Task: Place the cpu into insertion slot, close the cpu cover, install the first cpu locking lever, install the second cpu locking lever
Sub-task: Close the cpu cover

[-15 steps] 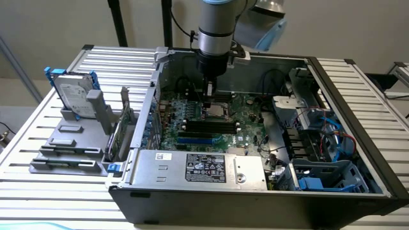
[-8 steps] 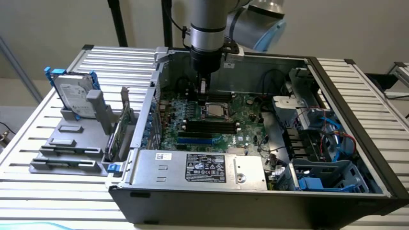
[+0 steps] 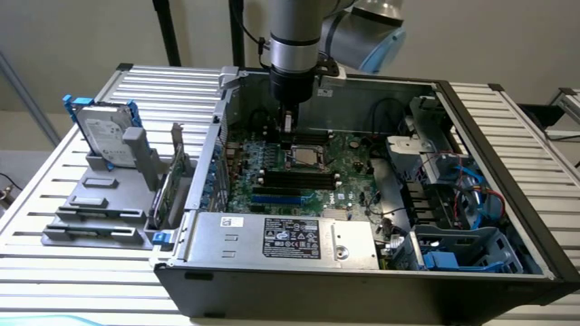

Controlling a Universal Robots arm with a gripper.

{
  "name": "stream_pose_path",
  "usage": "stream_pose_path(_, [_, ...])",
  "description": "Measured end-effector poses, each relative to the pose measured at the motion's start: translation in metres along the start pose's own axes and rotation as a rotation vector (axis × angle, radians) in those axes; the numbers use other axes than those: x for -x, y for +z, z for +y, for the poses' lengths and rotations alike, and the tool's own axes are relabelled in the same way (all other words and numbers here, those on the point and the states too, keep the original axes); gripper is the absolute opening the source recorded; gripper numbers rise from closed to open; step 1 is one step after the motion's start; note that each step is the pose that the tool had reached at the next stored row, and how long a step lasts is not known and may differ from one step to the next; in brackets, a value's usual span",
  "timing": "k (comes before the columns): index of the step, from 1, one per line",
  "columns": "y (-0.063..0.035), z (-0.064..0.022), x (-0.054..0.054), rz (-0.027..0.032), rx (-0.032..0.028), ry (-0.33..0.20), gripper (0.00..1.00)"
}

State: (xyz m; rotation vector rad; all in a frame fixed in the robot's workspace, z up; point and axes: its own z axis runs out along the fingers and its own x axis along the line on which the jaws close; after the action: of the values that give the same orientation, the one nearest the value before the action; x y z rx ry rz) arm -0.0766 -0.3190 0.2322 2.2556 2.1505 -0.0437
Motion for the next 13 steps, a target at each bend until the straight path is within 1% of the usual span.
stream_pose_path(7, [-0.0001,0.0010,0.000,-0.0001,0.0001,0.000,0.11])
stream_pose_path(9, [-0.0009,0.0087,0.000,0.0003,-0.0002,0.000,0.11])
stream_pose_path(13, [-0.0053,0.0269,-0.001,0.0056,-0.0010,0.000,0.11])
